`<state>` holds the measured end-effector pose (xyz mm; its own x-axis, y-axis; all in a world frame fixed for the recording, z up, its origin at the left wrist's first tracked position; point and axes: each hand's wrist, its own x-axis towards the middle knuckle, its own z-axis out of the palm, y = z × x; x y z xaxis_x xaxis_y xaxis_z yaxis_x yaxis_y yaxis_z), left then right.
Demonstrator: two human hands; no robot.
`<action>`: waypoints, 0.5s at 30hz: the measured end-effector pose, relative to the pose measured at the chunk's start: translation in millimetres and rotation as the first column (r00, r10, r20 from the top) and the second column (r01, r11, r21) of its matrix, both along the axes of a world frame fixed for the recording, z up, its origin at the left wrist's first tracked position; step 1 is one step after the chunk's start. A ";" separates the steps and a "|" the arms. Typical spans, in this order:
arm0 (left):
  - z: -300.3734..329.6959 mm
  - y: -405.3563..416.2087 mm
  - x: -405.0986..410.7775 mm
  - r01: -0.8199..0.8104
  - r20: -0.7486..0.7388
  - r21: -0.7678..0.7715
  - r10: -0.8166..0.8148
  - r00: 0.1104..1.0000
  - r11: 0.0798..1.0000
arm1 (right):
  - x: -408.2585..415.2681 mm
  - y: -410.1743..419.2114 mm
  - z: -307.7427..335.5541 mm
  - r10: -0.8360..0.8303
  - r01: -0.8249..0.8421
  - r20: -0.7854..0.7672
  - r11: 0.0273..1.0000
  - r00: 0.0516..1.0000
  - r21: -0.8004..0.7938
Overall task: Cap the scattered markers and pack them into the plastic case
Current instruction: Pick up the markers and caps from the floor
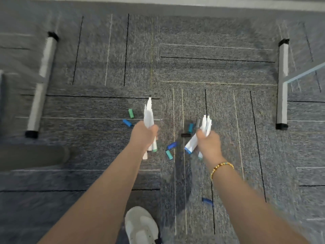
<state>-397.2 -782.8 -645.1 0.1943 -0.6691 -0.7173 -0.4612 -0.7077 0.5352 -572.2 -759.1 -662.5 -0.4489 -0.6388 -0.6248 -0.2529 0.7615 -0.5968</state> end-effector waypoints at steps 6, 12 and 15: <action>92.6 23.5 46.4 -0.152 -0.146 0.016 0.152 0.978 0.988 | 59.8 0.1 91.8 -0.083 0.069 0.395 0.996 0.915 0.050; 222.9 49.9 80.5 -0.237 -0.109 -0.090 0.227 0.968 0.967 | 92.3 1.3 205.2 0.076 -0.064 0.562 0.997 0.824 -0.041; 300.6 72.9 89.1 -0.273 -0.089 -0.170 0.261 0.961 0.947 | 107.0 14.6 271.5 0.141 -0.079 0.659 0.989 0.739 -0.123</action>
